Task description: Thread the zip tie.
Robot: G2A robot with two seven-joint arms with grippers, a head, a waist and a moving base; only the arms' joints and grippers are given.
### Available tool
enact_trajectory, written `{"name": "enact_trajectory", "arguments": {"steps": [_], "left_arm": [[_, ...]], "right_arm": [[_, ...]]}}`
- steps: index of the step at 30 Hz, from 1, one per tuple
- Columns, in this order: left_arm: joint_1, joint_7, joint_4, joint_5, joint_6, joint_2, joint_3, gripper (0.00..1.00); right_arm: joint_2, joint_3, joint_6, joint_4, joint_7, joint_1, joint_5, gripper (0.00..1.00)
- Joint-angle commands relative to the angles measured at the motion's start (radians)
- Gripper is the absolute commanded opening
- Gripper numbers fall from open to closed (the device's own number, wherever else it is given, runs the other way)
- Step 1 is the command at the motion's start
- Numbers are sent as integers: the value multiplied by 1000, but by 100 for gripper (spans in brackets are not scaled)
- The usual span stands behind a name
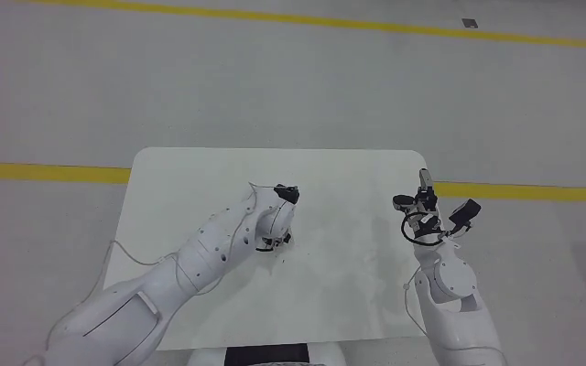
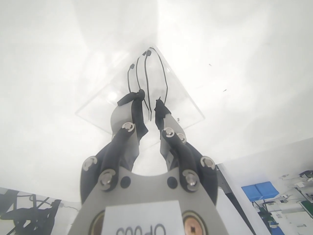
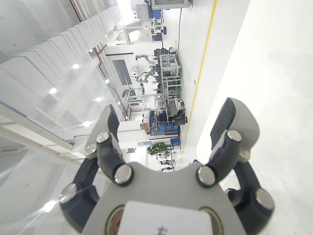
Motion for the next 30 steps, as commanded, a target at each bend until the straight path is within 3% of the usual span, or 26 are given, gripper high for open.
{"name": "enact_trajectory", "arguments": {"steps": [1, 14, 30], "left_arm": [[-1, 7, 5, -4, -1, -1, 2, 13], [-3, 52, 23, -10, -7, -5, 13, 7], [-14, 79, 54, -17, -4, -13, 24, 12]], "right_arm": [[0, 0, 0, 0, 0, 0, 0, 100], [0, 0, 0, 0, 0, 0, 0, 100], [0, 0, 0, 0, 0, 0, 0, 100]]}}
